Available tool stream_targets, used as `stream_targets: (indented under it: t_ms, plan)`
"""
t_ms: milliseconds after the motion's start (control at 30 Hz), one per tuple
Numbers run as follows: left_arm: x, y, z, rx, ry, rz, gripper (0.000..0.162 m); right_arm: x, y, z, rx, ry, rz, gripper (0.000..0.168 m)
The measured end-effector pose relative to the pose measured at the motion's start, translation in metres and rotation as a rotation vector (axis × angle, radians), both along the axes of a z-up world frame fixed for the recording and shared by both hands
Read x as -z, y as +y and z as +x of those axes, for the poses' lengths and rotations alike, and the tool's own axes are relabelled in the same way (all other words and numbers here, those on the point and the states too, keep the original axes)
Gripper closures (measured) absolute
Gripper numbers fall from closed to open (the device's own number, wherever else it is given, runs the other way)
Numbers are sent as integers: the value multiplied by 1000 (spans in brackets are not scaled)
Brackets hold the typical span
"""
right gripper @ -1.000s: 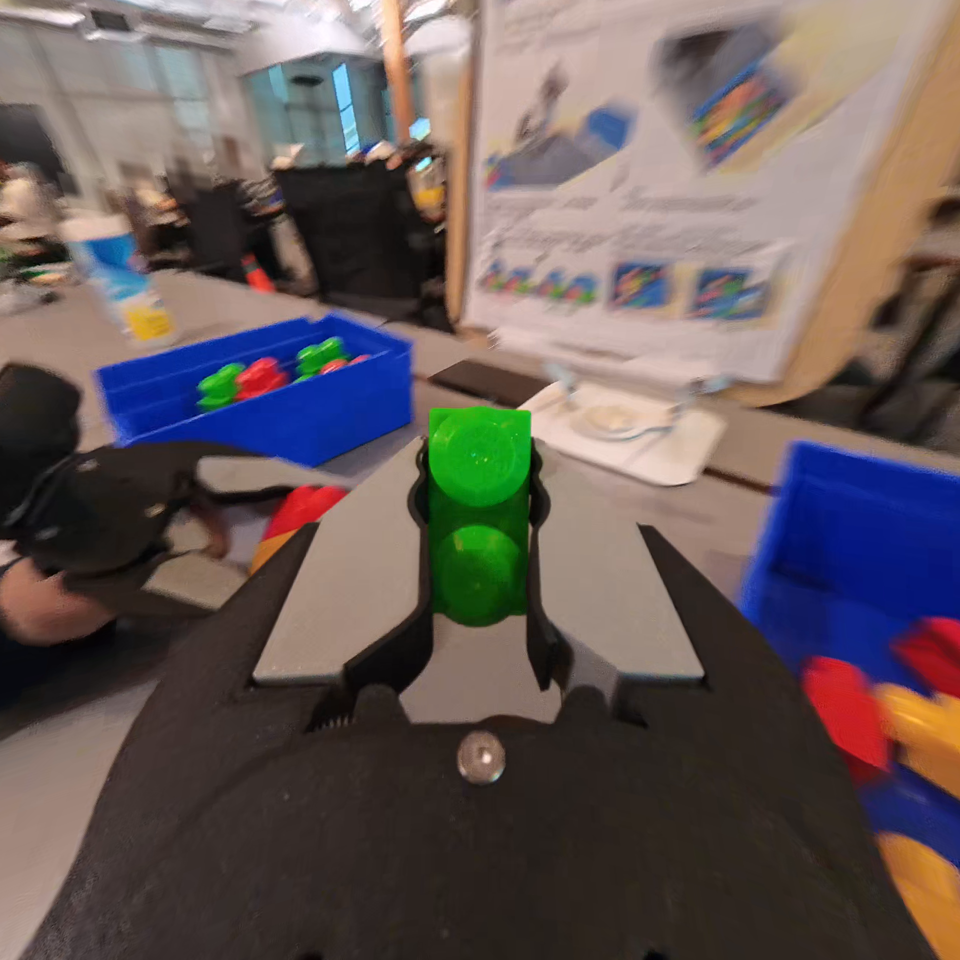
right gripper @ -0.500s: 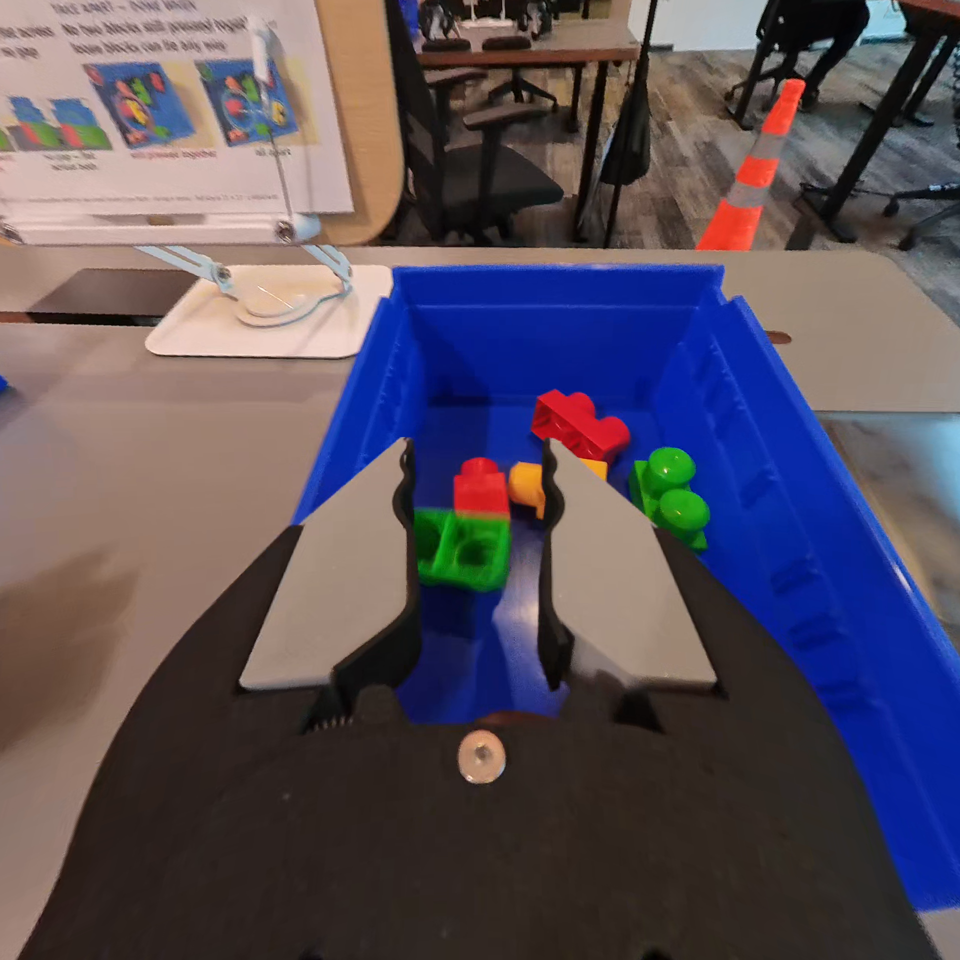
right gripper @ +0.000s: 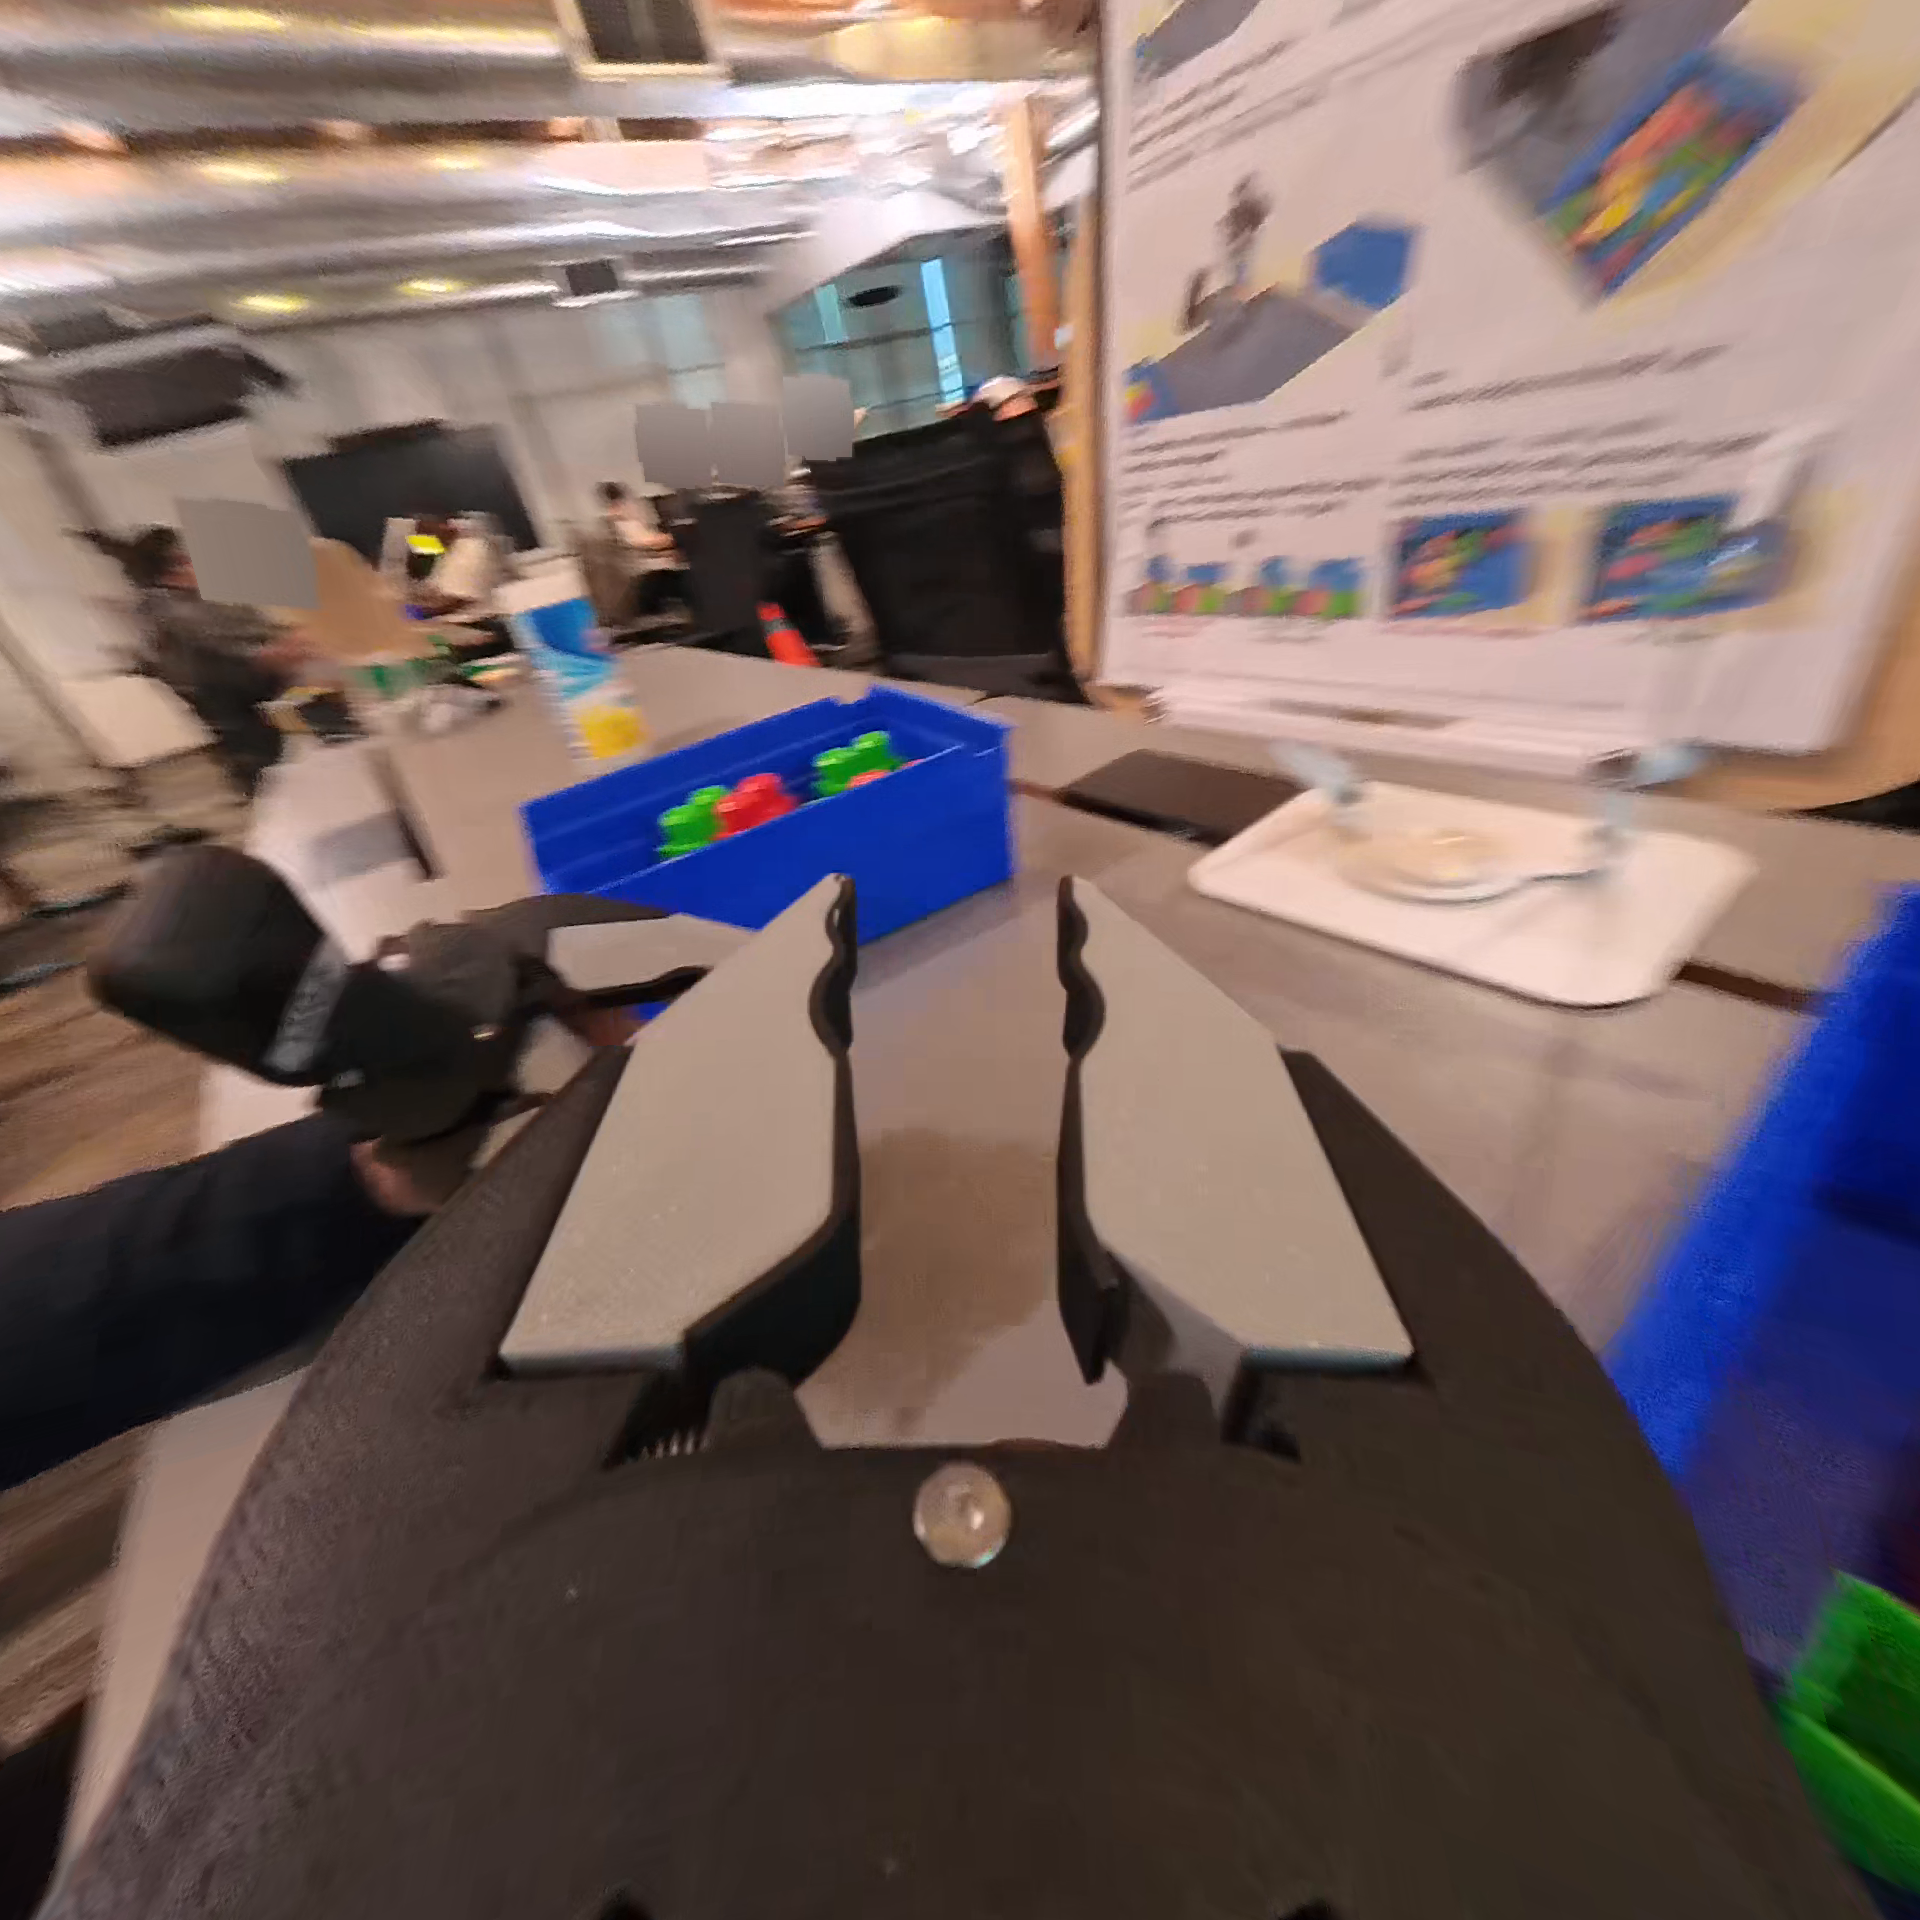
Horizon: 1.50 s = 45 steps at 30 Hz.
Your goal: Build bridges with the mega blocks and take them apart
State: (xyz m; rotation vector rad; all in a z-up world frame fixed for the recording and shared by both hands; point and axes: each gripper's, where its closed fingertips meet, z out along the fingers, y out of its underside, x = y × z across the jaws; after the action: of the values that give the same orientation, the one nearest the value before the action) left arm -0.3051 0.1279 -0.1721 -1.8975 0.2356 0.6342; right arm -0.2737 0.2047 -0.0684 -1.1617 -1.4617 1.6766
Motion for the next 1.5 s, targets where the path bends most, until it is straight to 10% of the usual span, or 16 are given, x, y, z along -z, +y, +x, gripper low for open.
stream_targets:
  t_ms: [467, 1500]
  plan:
    - [6, 4, 7, 23, 50, -22, 77, 93, -103, -13, -405, -436, -98, 117]
    - [22, 10, 25, 115, 59, -96, 76, 122, -127, -14, -476, -560, -168, 135]
